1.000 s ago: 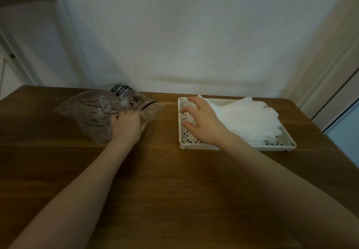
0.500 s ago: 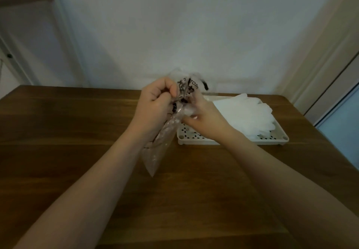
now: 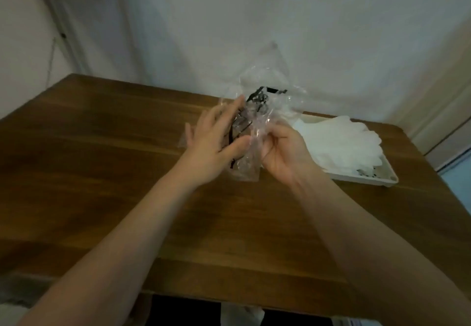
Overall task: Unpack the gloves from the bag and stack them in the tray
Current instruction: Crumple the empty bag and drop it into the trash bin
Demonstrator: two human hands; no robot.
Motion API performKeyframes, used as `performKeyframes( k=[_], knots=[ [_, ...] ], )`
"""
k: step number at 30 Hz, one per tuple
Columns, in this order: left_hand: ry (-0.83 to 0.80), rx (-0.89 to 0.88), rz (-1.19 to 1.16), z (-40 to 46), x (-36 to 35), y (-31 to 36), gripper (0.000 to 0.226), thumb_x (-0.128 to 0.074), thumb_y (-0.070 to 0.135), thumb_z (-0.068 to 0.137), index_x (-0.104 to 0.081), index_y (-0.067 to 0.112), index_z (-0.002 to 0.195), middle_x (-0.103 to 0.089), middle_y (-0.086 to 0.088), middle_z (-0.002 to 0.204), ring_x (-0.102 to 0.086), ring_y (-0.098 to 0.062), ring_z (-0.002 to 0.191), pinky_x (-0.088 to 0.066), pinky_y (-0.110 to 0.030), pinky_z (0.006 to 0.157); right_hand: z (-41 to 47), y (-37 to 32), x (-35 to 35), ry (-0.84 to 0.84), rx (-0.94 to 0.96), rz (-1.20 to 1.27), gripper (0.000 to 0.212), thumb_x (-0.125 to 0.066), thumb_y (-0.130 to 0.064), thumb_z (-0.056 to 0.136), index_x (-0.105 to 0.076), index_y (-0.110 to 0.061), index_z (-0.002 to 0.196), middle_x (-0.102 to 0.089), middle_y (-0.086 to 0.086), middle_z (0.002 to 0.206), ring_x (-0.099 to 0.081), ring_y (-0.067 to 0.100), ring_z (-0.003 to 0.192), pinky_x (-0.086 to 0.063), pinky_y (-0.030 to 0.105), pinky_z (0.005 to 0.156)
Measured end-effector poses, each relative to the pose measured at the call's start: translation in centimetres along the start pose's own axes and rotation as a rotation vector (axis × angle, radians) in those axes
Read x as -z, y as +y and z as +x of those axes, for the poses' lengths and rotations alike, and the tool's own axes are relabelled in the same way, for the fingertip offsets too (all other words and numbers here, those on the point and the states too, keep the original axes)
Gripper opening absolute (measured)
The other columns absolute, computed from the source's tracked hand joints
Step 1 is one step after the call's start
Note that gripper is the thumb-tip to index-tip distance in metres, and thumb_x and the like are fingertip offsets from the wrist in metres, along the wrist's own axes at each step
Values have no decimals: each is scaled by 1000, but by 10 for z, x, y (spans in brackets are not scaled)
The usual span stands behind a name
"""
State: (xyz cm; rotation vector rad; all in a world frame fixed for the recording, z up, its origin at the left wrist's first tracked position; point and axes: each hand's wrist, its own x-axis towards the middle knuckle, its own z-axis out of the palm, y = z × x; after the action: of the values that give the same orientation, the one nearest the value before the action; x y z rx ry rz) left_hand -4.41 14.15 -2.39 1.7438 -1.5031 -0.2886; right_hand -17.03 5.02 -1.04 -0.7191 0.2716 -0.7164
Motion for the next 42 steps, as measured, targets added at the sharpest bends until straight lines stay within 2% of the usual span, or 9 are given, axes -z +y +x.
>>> performKeyframes(
  k=[6,10,15,19,24,27,33,38,42],
  knots=[
    [62,-61,-455,-67,61,4,47,-56,18,91,-36,21,134,-53,13,124,-51,-1,118,-42,-15,95,12,40,-63,-416,-364,-69,41,-58,-22,82,-58,3,115,-61,19,112,-57,29,105,-47,39,92],
    [306,-5,-390,-131,88,-16,53,-65,17,86,-41,9,132,-57,4,120,-57,-11,113,-47,-29,95,-1,94,-106,-617,-453,-409,20,-47,-11,92,-62,-4,103,-68,9,96,-66,19,88,-54,33,76],
    [559,125,-558,-250,94,-58,55,-73,22,71,-50,18,122,-60,0,116,-58,-18,110,-48,-34,94,-53,183,-140,-872,-690,-627,33,-46,9,87,-72,-11,91,-73,2,82,-70,12,75,-57,24,71],
    [571,247,-603,-337,112,-80,47,-75,32,64,-62,39,108,-66,13,105,-61,-6,100,-48,-20,86,-88,265,-160,-949,-883,-748,30,-44,9,91,-59,-6,112,-68,5,96,-66,14,90,-51,29,89],
    [693,682,-671,-408,88,-141,40,-60,-7,69,-70,29,84,-70,7,77,-66,-5,74,-51,-21,67,-108,366,-155,-916,-928,-1118,41,-51,-7,93,-51,-15,133,-59,10,128,-55,24,118,-40,43,106],
    [812,970,-574,-433,54,-177,40,-59,-7,79,-61,25,102,-67,5,92,-65,-12,87,-53,-32,76,-106,416,-140,-900,-949,-1310,32,-48,-17,97,-56,-12,128,-58,11,126,-55,26,116,-48,34,95],
    [355,1669,-4,-474,-14,-260,53,-63,25,84,-43,27,134,-37,-11,138,-35,-36,124,-32,-48,103,-79,486,-95,-1023,-958,-1645,26,-44,-19,99,-61,-13,117,-58,6,124,-53,21,115,-43,33,95],
    [627,1771,-281,-462,-23,-306,66,-63,18,87,-29,14,143,-15,-19,148,-39,-42,121,-36,-44,102,-57,518,-82,-996,-928,-1721,26,-42,-15,99,-60,-9,116,-59,9,117,-54,24,108,-44,35,94],
    [226,1927,-498,-476,-48,-338,98,-61,37,88,15,19,147,15,-17,154,-5,-43,140,-12,-49,113,-57,535,-76,-967,-946,-1734,25,-43,-15,98,-58,-8,116,-59,9,117,-54,26,110,-45,40,98]
  ],
)
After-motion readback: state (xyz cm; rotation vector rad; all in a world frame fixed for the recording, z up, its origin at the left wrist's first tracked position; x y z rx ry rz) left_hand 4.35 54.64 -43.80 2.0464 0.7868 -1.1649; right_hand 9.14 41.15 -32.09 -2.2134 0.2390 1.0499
